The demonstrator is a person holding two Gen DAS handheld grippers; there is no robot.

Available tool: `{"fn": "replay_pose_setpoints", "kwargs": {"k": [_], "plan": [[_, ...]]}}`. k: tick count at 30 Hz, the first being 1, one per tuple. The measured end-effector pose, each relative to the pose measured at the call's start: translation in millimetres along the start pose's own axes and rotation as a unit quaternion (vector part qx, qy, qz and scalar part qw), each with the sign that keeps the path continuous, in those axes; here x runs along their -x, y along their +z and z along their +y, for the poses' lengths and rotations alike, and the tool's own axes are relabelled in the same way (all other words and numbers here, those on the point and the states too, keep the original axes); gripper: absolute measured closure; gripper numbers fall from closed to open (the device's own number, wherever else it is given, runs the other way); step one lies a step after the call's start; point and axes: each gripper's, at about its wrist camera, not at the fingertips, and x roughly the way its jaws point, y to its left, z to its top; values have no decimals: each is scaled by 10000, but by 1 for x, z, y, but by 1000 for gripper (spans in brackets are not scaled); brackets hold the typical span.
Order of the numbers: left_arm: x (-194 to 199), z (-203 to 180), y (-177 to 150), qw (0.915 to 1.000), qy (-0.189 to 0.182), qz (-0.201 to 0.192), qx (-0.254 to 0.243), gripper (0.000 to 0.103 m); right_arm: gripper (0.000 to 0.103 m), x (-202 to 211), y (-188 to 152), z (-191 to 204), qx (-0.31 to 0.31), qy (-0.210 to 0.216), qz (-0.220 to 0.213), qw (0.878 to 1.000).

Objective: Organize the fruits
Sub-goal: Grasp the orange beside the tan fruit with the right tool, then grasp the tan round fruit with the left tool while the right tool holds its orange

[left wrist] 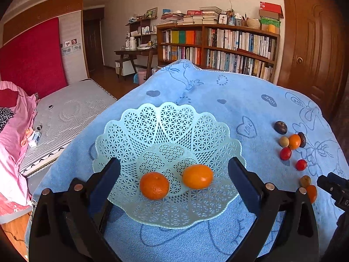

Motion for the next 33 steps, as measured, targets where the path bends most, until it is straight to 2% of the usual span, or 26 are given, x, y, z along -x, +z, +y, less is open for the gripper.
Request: {"fn": "replay_pose_setpoints", "kwargs": {"k": [5, 13, 17, 19, 22, 29, 33], "plan": [[2, -13, -2, 9999, -85, 9, -133, 3, 29, -3, -11, -8, 21, -126, 142, 9998], [5, -31, -8, 9992, -253, 52, -321, 3, 32, -18, -19, 9, 307, -44, 355, 9989], [5, -36, -10, 9988, -300, 92, -369, 3, 39, -31, -17, 14, 374, -62, 498, 9980], [5, -37, -10, 9987, -322, 106, -377, 3, 47, -39, -18, 14, 376, -117, 642, 9972], [5, -39, -10, 9986, -340, 123, -393, 3, 63, -38, -18, 14, 439, -209, 610, 9970], [5, -53, -10, 9973, -486, 174, -528, 3, 64, -21, -24, 4, 356, -130, 531, 9979], [5, -72, -11, 9953, -593, 187, -741, 3, 64, -9, -23, -14, 189, -254, 372, 9988]]}}
